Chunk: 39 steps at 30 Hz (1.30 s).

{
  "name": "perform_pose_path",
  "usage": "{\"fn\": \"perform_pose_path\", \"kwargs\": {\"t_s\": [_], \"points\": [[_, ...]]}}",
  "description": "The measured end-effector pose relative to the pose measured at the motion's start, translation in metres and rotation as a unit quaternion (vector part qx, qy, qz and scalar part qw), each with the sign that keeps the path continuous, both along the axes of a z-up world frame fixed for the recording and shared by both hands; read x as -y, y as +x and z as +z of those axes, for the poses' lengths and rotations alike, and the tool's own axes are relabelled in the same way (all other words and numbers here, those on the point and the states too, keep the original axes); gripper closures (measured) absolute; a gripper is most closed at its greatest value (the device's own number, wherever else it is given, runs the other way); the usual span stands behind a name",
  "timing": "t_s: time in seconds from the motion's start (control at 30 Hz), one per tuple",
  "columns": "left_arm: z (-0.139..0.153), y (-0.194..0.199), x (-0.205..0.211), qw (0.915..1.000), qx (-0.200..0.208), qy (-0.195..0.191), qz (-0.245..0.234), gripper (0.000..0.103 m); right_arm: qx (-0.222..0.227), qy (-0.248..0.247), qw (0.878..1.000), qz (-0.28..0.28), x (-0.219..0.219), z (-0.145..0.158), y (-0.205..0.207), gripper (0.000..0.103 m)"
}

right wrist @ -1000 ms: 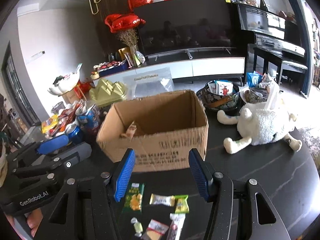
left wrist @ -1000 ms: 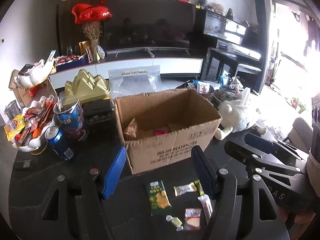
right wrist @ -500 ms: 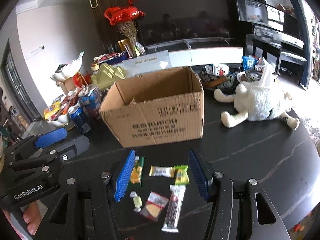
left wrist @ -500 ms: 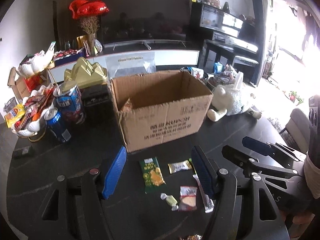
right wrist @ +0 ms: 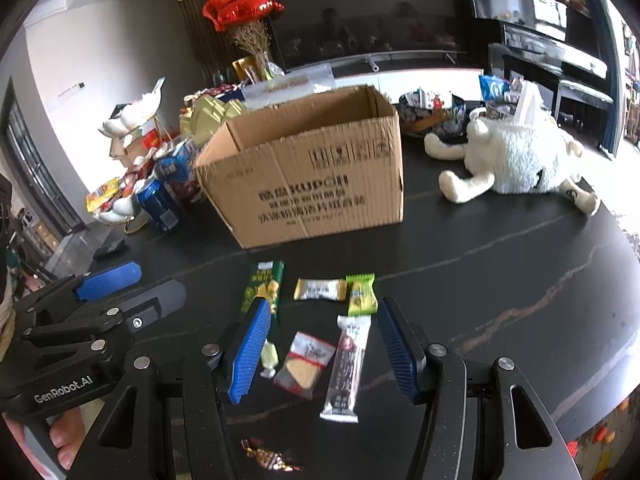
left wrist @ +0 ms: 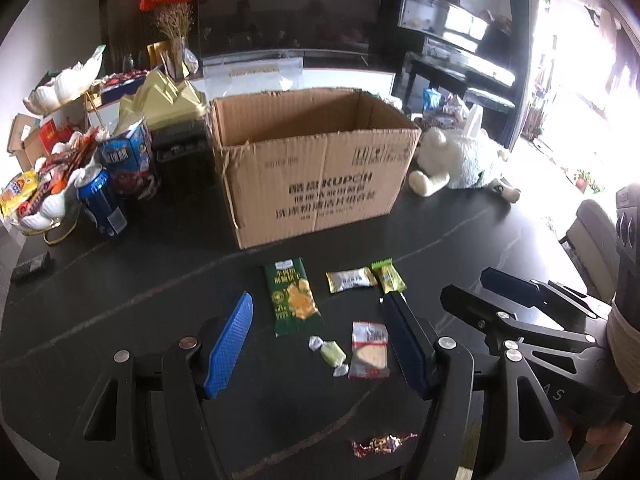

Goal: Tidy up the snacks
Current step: 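Move both grippers back toward the remaining snacks on the table, then grasp the brown fruit-leather stick with the right gripper while the left approaches the white bread bag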

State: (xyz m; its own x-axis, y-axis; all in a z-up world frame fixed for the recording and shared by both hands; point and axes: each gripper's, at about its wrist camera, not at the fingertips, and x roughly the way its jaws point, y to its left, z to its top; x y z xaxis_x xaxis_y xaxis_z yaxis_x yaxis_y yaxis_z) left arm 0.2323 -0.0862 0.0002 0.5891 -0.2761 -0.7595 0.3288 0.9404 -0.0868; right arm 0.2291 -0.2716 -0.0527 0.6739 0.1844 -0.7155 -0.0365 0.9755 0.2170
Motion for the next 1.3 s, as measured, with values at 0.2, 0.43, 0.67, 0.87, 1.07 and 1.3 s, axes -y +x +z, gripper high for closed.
{"fn": "perform_pose_path", "kwargs": {"t_s": [0.2,0.43,0.67,0.87,1.07,1.3], "points": [[-0.015,-0.003,0.001,0.9998,-0.018,0.002,-0.004,0.036,-0.019,0.006,1.000,0.003,0.001,-0.016,-0.004,0.046],[-0.037,-0.005,0.003,0.9990,-0.045,0.004,-0.005,0.037,-0.040,0.008,0.999,0.004,0.001,-0.035,-0.010,0.046],[-0.061,-0.008,0.002,0.9972,-0.074,0.005,-0.006,0.037,-0.066,0.016,0.998,0.004,0.000,-0.058,-0.013,0.046],[-0.077,-0.007,0.002,0.9955,-0.094,0.005,-0.007,0.037,-0.081,0.021,0.997,0.002,0.001,-0.072,-0.013,0.046],[-0.090,-0.003,0.001,0.9941,-0.108,0.005,-0.006,0.040,-0.089,0.022,0.996,0.005,-0.002,-0.081,-0.010,0.046],[-0.100,0.003,0.004,0.9928,-0.120,-0.001,-0.008,0.045,-0.094,0.023,0.995,0.003,-0.001,-0.088,-0.005,0.047]]}}
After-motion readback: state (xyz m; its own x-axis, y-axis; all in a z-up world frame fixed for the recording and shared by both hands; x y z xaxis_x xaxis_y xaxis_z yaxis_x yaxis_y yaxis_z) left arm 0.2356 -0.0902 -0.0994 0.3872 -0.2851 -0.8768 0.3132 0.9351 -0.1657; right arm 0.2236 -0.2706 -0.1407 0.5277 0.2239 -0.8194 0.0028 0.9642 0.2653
